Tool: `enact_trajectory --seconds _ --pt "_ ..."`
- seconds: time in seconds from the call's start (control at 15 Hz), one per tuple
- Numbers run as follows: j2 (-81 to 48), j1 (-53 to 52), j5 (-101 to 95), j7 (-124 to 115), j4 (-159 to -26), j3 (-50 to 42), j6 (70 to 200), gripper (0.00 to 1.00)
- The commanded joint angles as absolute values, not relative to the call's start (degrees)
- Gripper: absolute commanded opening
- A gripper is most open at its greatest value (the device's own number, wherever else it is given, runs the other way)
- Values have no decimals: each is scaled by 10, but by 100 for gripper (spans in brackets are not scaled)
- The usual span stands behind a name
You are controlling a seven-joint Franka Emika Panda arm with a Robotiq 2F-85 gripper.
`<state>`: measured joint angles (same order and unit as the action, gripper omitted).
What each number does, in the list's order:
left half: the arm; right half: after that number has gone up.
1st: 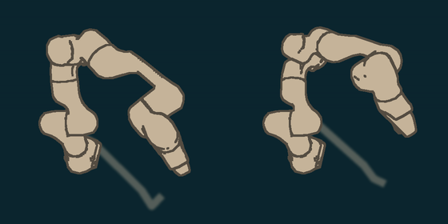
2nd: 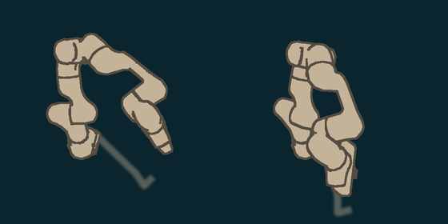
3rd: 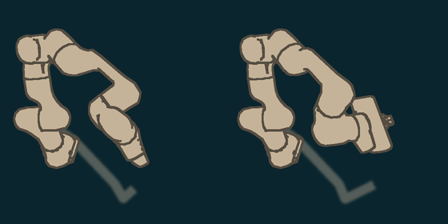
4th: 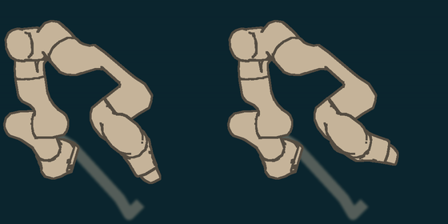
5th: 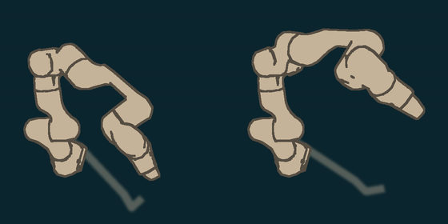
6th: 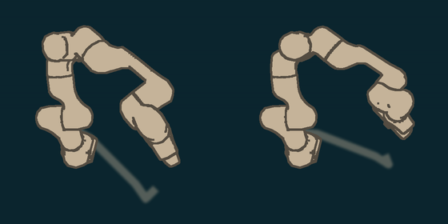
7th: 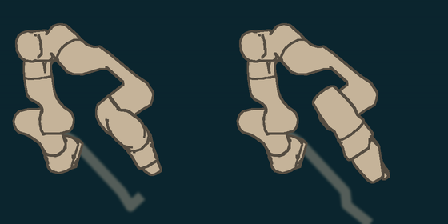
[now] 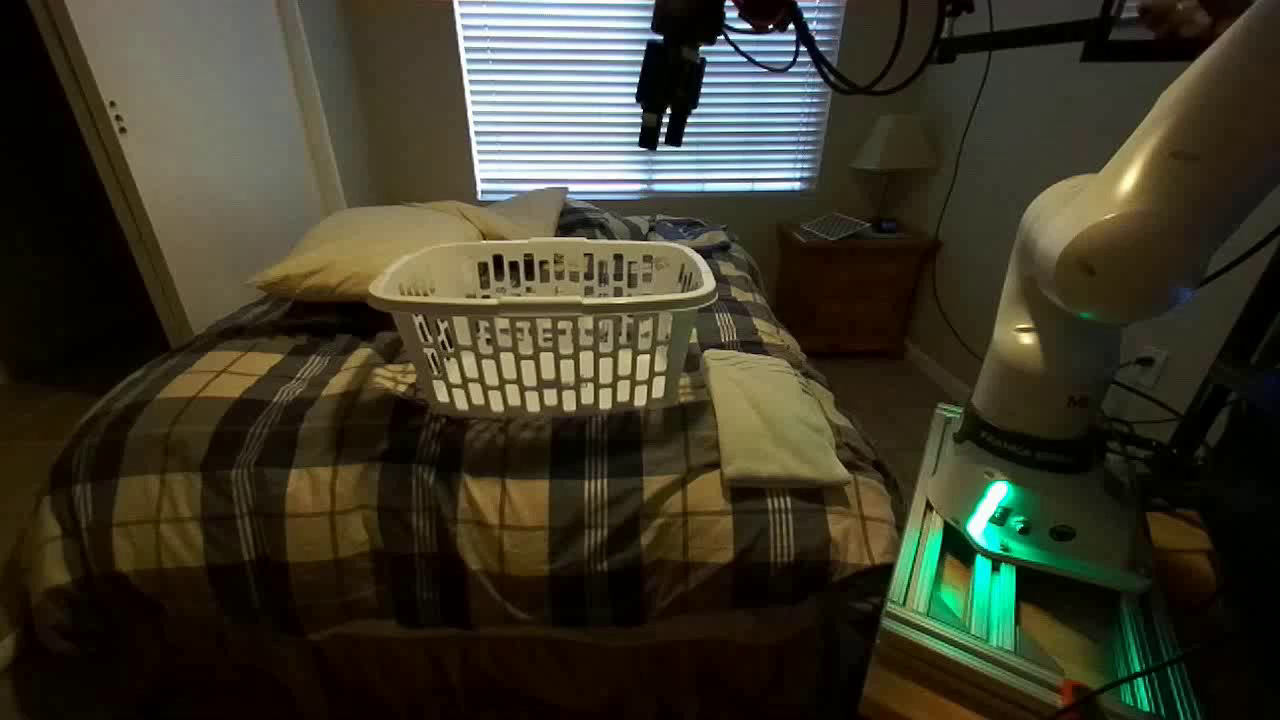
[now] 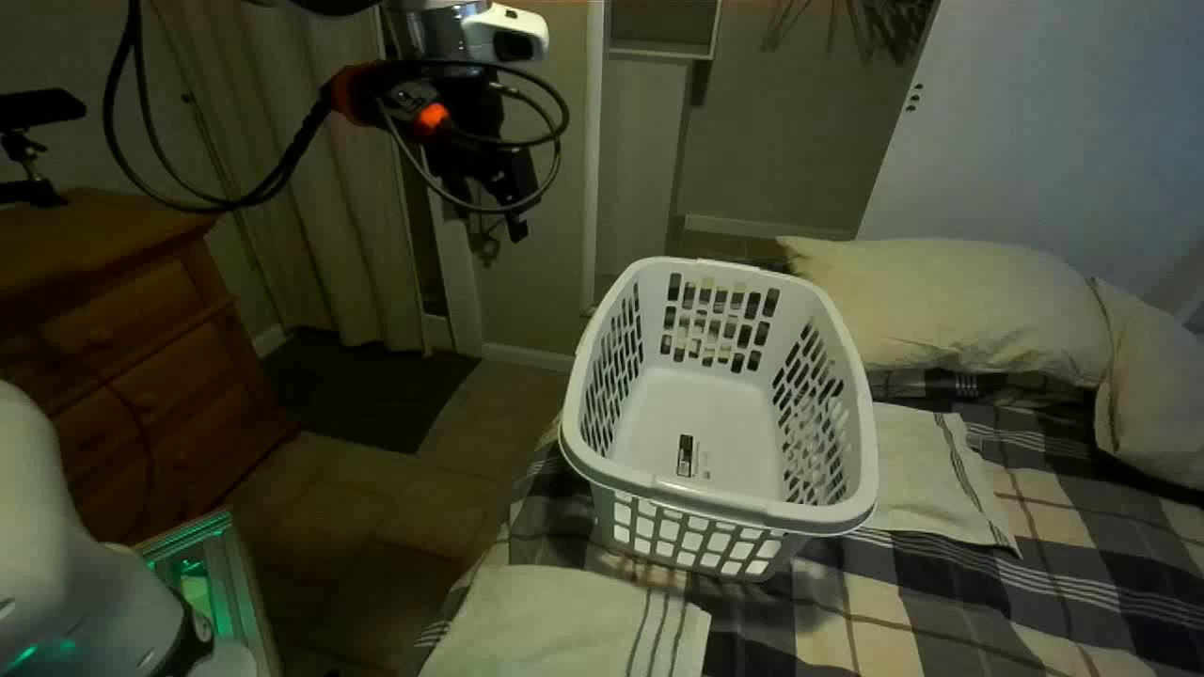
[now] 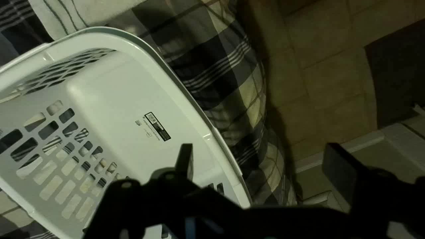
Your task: Hang the towel on the white basket.
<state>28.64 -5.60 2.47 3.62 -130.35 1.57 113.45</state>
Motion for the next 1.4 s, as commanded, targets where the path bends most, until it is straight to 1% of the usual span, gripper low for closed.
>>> enact_trajectory --seconds 0.0,0.27,0.73,0.93,1.13,1.33 --pt "286 -52 26 37 -1302 19 1133 100" --pt "286 -52 26 37 -1302 19 1133 100" --pt "220 -31 -64 -224 -1387 141 1204 100" --pt "165 -33 -102 -294 -1405 168 1213 100" --pt "107 -36 -126 -331 -1422 165 1224 100" --pt "47 -43 -167 -338 -1436 156 1261 100"
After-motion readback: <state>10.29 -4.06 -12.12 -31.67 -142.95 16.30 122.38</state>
